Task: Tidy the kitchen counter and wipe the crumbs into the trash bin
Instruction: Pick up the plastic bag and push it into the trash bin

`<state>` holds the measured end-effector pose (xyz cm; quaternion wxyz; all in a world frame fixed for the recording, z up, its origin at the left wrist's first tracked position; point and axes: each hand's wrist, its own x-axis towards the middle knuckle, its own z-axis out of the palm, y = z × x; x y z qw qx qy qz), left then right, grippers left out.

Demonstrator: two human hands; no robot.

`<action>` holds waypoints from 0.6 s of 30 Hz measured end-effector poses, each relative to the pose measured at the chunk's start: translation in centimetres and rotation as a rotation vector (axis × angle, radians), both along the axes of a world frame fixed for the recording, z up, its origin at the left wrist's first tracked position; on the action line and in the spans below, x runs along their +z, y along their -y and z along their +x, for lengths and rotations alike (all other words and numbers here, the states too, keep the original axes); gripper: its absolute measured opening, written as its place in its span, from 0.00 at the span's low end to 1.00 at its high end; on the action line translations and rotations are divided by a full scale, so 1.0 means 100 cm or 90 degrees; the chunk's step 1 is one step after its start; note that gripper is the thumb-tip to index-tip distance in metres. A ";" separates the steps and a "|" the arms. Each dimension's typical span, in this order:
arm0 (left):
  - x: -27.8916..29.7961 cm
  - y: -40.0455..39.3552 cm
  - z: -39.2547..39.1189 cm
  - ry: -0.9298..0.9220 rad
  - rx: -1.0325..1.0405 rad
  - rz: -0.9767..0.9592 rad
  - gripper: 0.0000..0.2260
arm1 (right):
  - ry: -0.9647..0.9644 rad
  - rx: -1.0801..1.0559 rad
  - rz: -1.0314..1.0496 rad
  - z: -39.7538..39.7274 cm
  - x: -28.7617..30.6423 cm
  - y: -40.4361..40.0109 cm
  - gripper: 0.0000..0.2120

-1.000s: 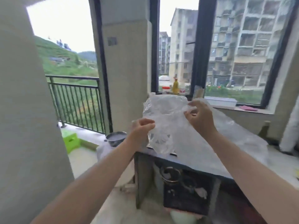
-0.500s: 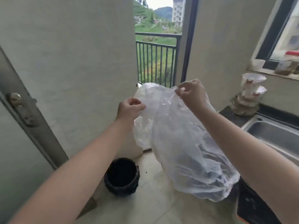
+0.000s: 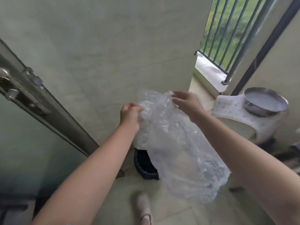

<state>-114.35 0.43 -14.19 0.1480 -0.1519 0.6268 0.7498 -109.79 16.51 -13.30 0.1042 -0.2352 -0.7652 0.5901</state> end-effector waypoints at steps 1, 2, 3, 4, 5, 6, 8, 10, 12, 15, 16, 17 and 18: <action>-0.011 0.000 -0.015 0.020 0.008 -0.009 0.15 | 0.015 0.009 -0.023 -0.014 -0.011 0.003 0.18; -0.027 0.000 -0.033 0.045 0.014 -0.010 0.13 | 0.034 0.018 -0.050 -0.030 -0.028 0.007 0.20; -0.037 0.000 -0.041 0.072 0.016 -0.012 0.10 | 0.045 0.028 -0.069 -0.037 -0.039 0.008 0.23; -0.056 -0.002 -0.059 0.096 0.018 -0.008 0.11 | 0.058 0.034 -0.095 -0.053 -0.058 0.009 0.25; -0.074 -0.003 -0.072 0.118 0.025 -0.011 0.15 | 0.069 0.037 -0.119 -0.064 -0.075 0.010 0.26; -0.089 -0.005 -0.082 0.136 0.036 -0.009 0.18 | 0.076 0.039 -0.135 -0.073 -0.090 0.010 0.28; -0.121 -0.009 -0.098 0.157 0.088 0.002 0.15 | 0.082 0.036 -0.189 -0.089 -0.124 0.010 0.30; -0.153 -0.015 -0.113 0.183 0.185 0.011 0.12 | 0.069 0.014 -0.274 -0.106 -0.159 0.008 0.33; -0.183 -0.022 -0.125 0.206 0.258 0.024 0.21 | 0.043 -0.027 -0.328 -0.122 -0.194 0.005 0.35; -0.225 -0.027 -0.133 0.180 0.280 0.004 0.24 | 0.001 -0.102 -0.363 -0.140 -0.241 -0.001 0.37; -0.239 -0.028 -0.133 0.167 0.267 -0.012 0.25 | -0.018 -0.124 -0.375 -0.145 -0.256 -0.005 0.39; -0.255 -0.029 -0.132 0.151 0.243 -0.041 0.26 | -0.034 -0.143 -0.381 -0.147 -0.275 -0.008 0.40; -0.265 -0.028 -0.131 0.130 0.214 -0.077 0.25 | -0.047 -0.164 -0.372 -0.147 -0.286 -0.010 0.40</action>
